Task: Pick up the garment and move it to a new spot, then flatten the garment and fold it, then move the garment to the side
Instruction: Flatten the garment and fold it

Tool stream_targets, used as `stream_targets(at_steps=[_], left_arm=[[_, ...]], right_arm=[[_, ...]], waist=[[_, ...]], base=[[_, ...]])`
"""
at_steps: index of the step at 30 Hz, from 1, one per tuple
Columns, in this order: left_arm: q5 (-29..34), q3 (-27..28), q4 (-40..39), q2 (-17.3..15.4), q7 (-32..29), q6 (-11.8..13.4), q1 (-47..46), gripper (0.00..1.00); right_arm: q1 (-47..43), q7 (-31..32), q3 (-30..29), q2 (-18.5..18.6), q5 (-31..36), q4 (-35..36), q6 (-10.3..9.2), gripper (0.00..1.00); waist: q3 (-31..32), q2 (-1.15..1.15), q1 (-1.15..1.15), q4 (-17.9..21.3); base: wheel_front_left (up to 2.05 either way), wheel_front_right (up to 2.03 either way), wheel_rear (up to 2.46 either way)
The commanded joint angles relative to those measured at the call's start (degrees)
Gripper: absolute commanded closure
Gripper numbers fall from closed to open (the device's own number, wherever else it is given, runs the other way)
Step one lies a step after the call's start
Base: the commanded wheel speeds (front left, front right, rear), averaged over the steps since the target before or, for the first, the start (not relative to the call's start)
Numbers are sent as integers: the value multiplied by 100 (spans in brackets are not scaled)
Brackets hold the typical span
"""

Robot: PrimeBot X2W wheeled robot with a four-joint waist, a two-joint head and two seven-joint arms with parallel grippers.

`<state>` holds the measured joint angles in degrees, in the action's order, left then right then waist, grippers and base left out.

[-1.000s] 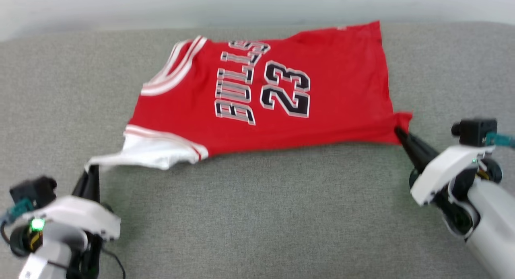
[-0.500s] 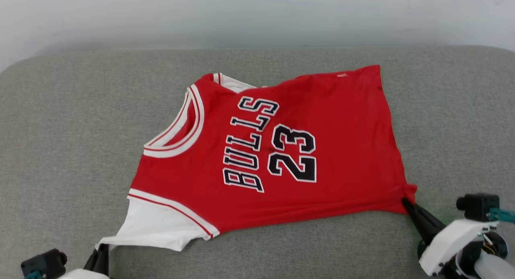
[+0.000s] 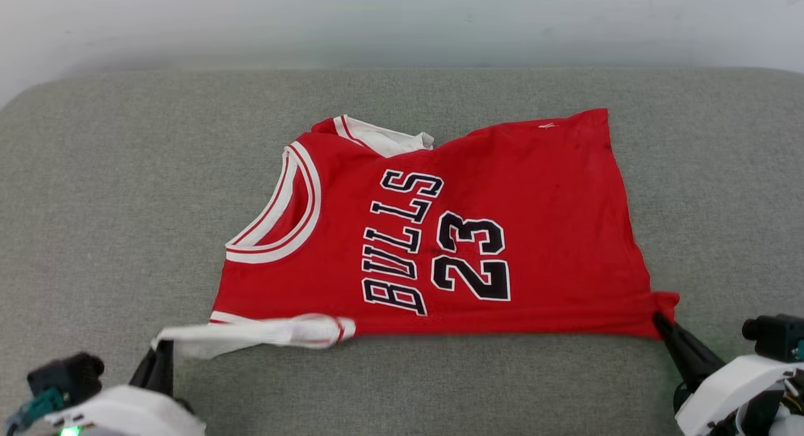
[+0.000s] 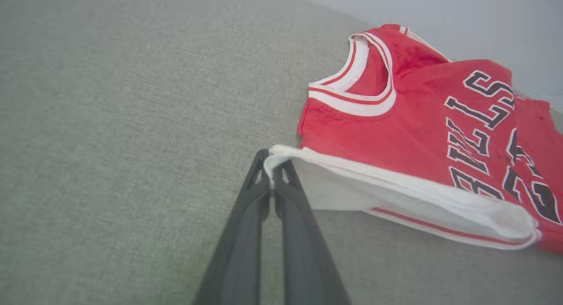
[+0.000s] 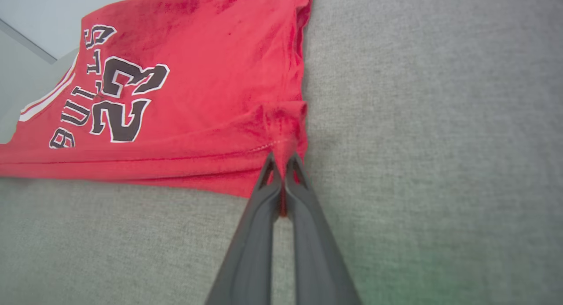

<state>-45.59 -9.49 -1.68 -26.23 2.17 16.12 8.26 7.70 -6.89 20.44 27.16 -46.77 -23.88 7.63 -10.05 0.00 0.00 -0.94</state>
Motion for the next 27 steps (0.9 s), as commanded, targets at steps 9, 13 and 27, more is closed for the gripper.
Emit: stream_targets(at_steps=[9,13,27], left_arm=[[273,-391,601,35,-55,-404,-1560,100],[307,-476,1051,109,11,-603,-2138,100],[110,-842,3022,534,-115,-1367,-3426,100]], right_arm=[[432,710,-810,-434,951,371,-19,100],[700,944,-951,-610,1162,424,-19,100],[1263,1157,-717,-856,1389,-170,-18,100]], waist=[[-169,0,0,13],[-275,0,0,45],[-638,0,0,124]], base=[[0,0,0],[0,0,0],[0,0,0]])
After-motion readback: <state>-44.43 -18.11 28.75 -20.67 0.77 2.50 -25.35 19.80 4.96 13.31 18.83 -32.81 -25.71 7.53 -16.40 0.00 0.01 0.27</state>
